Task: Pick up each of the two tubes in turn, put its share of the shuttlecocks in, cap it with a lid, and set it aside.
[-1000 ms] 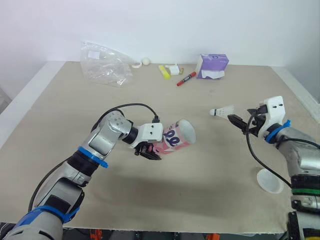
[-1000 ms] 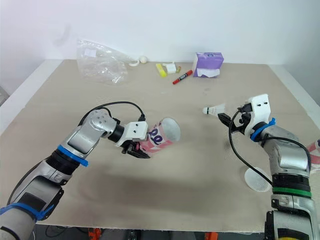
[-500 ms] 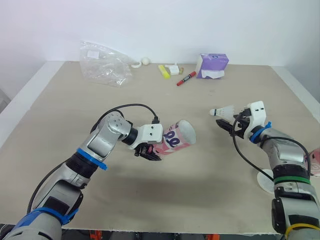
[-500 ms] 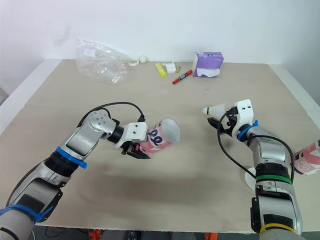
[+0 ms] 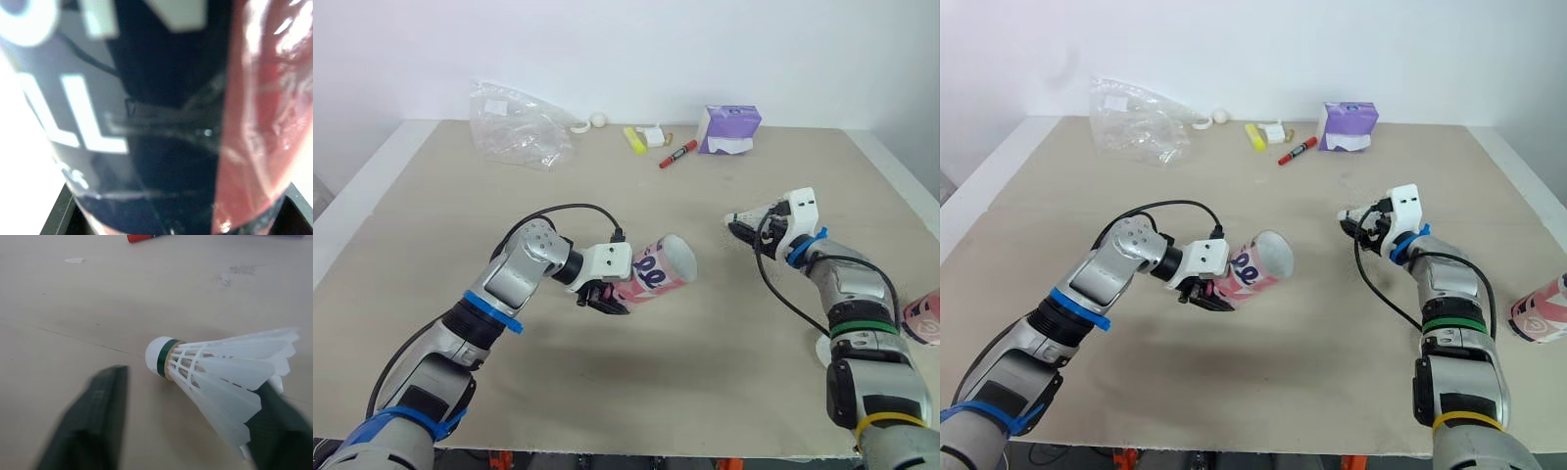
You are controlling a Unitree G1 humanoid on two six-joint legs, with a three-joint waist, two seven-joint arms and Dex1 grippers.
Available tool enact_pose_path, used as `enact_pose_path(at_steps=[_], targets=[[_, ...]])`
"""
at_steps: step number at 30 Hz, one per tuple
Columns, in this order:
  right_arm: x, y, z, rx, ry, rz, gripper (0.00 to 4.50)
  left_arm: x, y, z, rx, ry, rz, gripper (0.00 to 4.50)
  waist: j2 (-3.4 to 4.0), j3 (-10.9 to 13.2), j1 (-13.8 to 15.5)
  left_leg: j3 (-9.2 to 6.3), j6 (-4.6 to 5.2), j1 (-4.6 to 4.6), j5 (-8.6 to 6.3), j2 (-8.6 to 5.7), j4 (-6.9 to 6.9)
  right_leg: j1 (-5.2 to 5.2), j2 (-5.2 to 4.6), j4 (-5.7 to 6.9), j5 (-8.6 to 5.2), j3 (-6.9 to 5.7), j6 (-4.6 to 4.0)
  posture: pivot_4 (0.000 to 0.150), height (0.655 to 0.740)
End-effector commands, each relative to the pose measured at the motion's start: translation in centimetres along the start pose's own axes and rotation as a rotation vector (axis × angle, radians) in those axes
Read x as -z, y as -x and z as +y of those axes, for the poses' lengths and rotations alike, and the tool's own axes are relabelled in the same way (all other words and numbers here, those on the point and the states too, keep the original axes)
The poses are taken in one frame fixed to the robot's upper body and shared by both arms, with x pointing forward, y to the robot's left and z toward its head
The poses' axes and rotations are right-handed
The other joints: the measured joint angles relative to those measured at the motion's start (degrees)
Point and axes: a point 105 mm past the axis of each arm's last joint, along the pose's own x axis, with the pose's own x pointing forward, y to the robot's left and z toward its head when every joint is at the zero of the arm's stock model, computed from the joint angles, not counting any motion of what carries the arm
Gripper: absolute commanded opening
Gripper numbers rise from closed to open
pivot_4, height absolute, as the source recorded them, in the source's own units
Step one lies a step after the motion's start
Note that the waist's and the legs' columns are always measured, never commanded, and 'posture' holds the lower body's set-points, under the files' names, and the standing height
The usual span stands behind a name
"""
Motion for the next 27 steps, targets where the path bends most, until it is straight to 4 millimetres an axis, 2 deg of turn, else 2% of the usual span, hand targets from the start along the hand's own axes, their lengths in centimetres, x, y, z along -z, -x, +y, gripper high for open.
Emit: enact_pose_path(at_steps=[1, 3, 7, 10, 13, 14, 16, 19, 22, 24, 27], targets=[[-2.0, -0.1, -0.3, 0.012, 0.025, -0.067, 1.21, 0.6, -1.3, -1.3, 0.065, 0.022, 0.01, 2.57, 0.0, 0.0, 0.0, 0.0, 0.0, 0.0, 0.0, 0.0, 0.0, 0.0, 0.0, 0.0, 0.0, 0.0, 0.0, 0.15, 0.74], [-2.0, -0.1, -0.3, 0.015, 0.026, -0.069, 0.14, 0.6, -1.3, -1.3, 0.064, 0.022, 0.009, 2.57, 0.0, 0.0, 0.0, 0.0, 0.0, 0.0, 0.0, 0.0, 0.0, 0.0, 0.0, 0.0, 0.0, 0.01, 0.0, 0.15, 0.74], [-2.4, 0.2, 0.1, -0.017, 0.063, -0.098, 0.05, 0.5, -1.4, -1.4, 0.065, 0.022, 0.007, 2.57, 0.0, 0.0, 0.0, 0.0, 0.0, 0.0, 0.0, 0.0, 0.0, 0.0, 0.0, 0.0, 0.0, 0.0, 0.0, 0.15, 0.74], [-4.4, 1.5, 0.9, -0.049, 0.196, -0.161, 0.05, 0.5, -1.4, -1.4, 0.067, 0.023, 0.004, 2.57, 0.0, 0.0, 0.1, -0.01, 0.0, 0.0, 0.0, 0.0, 0.0, 0.0, -0.01, 0.0, 0.0, -0.01, 0.0, 0.15, 0.74], [-7.0, 3.9, 2.6, -0.106, 0.432, -0.222, 0.05, 0.5, -1.3, -1.5, 0.07, 0.025, 0.002, 2.57, 0.15, 0.0, 0.2, -0.06, 0.04, -0.05, -0.03, -0.03, -0.01, -0.03, -0.04, 0.0, 0.0, -0.01, 0.01, 0.15, 0.74], [-8.0, 5.1, 3.5, -0.145, 0.525, -0.243, 0.05, 0.5, -1.3, -1.5, 0.071, 0.026, 0.002, 2.57, 0.17, 0.0, 0.1, -0.08, 0.07, -0.1, -0.04, -0.09, -0.01, -0.04, -0.08, -0.01, -0.04, -0.02, 0.07, 0.15, 0.74], [-10.1, 8.3, 7.0, -0.319, 0.755, -0.27, 0.05, 0.6, -1.2, -1.5, 0.073, 0.028, 0.005, 2.57, 0.34, 0.0, 0.2, -0.09, 0.11, -0.12, -0.07, -0.13, -0.01, -0.06, -0.11, -0.02, -0.07, -0.01, 0.13, 0.15, 0.74], [-11.9, 11.7, 10.9, -0.48, 0.941, -0.256, 0.05, 0.7, -1.1, -1.5, 0.075, 0.031, 0.008, 2.57, 0.43, 0.0, 0.1, -0.09, 0.17, -0.16, -0.12, -0.2, -0.01, -0.14, -0.15, 0.01, -0.14, 0.03, 0.24, 0.15, 0.74], [-12.8, 14.0, 14.1, -0.595, 1.119, -0.241, 0.05, 0.8, -1.2, -1.5, 0.079, 0.034, 0.009, 2.57, 0.36, 0.0, 0.1, -0.11, 0.18, -0.1, -0.15, -0.15, 0.0, -0.06, -0.11, 0.0, -0.15, 0.0, 0.23, 0.15, 0.74], [-13.2, 14.8, 16.0, -0.65, 1.132, -0.266, 0.05, 0.7, -1.3, -1.5, 0.085, 0.032, 0.01, 2.57, 0.27, 0.0, 0.1, -0.12, 0.18, -0.05, -0.15, -0.12, 0.0, -0.01, -0.1, -0.01, -0.16, -0.03, 0.19, 0.15, 0.74], [-12.0, 15.4, 18.3, -0.748, 1.125, -0.25, 0.05, 0.7, -1.2, -1.3, 0.09, 0.027, 0.012, 2.57, 0.19, 0.0, 0.2, -0.13, 0.18, -0.03, -0.14, -0.11, 0.02, -0.01, -0.12, -0.01, -0.19, -0.03, 0.15, 0.15, 0.74]])
